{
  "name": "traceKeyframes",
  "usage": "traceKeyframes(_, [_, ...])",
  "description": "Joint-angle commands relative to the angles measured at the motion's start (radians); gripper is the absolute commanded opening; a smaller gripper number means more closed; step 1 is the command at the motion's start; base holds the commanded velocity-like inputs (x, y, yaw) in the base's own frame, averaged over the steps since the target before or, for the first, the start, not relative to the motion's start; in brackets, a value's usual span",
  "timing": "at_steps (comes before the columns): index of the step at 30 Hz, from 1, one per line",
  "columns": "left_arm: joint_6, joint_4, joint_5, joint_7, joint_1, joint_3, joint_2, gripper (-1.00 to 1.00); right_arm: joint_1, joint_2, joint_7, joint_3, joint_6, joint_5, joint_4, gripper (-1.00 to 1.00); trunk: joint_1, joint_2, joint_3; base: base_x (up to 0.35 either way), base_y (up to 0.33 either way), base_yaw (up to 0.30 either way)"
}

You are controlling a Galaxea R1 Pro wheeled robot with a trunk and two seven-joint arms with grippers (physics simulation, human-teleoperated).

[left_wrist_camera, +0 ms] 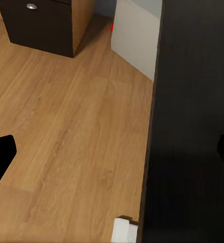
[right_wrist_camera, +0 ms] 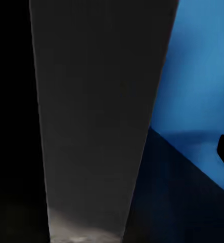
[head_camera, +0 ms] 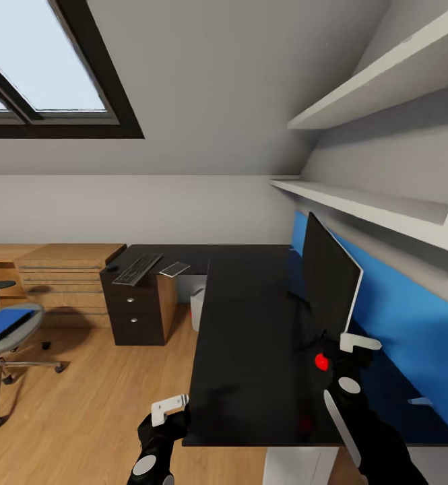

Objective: In the bedroom, organize the workspace by keeping the computer under the desk, ensuring the monitor is on the desk, placing the keyboard on the desk next to the monitor, placing the mouse on the desk next to the keyboard, moving the folder from the swivel chair onto the desk next to the mouse, stacking the notebook on top of the folder with the pen on top of the notebook, and positioning the swivel chair next to the desk.

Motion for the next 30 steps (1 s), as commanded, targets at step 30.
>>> traceKeyframes(30, [0.005, -0.002, 0.006, 0.007, -0.001, -0.002, 0.000, 1.00, -0.001, 0.004, -0.004, 0.011, -0.023, -0.008, -0.001, 1.00, 0.000, -0.001, -0.001, -0.009, -0.048, 0.000])
